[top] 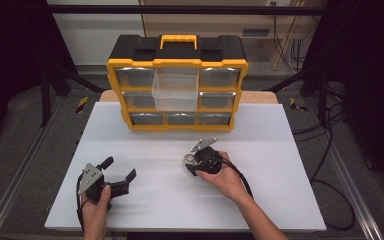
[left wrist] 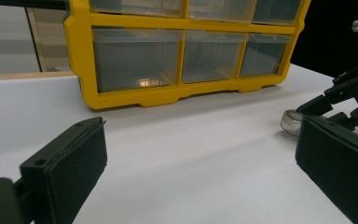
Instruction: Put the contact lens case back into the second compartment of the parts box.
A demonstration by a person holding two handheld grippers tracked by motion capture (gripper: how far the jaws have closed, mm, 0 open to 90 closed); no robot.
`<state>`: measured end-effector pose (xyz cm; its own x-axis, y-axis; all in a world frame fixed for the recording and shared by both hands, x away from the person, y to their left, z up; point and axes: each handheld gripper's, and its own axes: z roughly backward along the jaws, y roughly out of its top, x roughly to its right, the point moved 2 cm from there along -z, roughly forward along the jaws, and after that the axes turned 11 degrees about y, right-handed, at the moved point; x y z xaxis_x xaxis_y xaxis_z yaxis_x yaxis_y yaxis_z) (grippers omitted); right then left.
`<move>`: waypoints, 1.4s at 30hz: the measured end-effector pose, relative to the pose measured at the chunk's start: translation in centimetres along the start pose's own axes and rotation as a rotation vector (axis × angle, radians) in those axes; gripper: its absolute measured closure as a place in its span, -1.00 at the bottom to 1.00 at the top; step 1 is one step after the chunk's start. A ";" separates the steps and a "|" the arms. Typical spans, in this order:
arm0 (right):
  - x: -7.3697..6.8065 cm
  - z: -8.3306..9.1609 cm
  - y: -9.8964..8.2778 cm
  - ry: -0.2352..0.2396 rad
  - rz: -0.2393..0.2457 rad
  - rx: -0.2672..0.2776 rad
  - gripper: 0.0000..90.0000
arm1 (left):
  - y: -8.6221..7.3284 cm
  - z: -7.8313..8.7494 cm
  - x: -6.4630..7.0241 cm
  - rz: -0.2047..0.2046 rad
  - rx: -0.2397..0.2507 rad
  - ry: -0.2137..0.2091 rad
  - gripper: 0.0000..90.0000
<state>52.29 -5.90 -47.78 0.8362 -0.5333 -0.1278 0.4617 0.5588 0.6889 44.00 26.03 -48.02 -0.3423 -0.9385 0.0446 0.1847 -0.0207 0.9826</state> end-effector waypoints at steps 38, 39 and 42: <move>0.0 5.0 2.0 -0.033 0.033 0.095 0.09 | -0.2 -0.2 0.0 0.003 -0.012 0.004 -0.96; 0.2 5.4 2.0 -0.035 0.030 0.100 0.09 | -0.2 -0.3 0.0 0.001 -0.013 0.004 -0.96; 0.5 5.9 2.0 -0.038 0.027 0.110 0.09 | -0.2 -0.3 0.0 -0.003 -0.012 0.007 -0.96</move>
<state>51.82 -8.83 -42.26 0.8350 -0.5440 -0.0828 0.4024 0.5011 0.7661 44.21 25.91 -48.26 -0.3366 -0.9408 0.0406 0.1952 -0.0275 0.9804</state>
